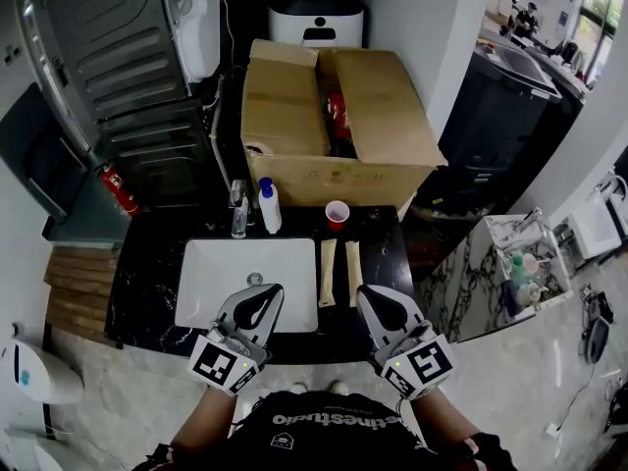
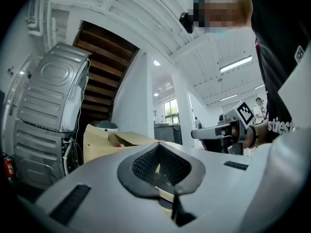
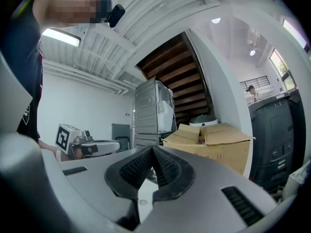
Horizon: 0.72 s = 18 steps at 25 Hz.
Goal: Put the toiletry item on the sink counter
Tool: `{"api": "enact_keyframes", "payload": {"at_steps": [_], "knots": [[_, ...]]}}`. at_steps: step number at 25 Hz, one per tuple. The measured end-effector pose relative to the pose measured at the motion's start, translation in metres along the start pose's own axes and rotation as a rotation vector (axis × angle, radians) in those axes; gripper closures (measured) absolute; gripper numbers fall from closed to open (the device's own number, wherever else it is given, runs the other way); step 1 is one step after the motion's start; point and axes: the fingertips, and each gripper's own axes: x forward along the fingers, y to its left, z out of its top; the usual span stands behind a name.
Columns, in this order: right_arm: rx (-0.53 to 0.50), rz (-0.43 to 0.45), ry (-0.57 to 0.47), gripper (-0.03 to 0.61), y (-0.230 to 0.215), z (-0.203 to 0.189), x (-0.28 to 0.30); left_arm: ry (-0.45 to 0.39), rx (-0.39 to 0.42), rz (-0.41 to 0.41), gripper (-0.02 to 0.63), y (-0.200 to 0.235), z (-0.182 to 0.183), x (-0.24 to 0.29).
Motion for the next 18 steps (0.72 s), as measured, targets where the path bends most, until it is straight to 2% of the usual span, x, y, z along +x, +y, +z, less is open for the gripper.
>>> {"api": "enact_keyframes", "payload": {"at_steps": [5, 18], "knots": [[-0.001, -0.001, -0.011, 0.540, 0.001, 0.002, -0.002, -0.012, -0.071, -0.025, 0.600, -0.005, 0.000, 0.006], [0.007, -0.010, -0.007, 0.540, -0.002, -0.001, -0.006, -0.010, -0.093, -0.045, 0.600, -0.012, 0.000, 0.013]]}}
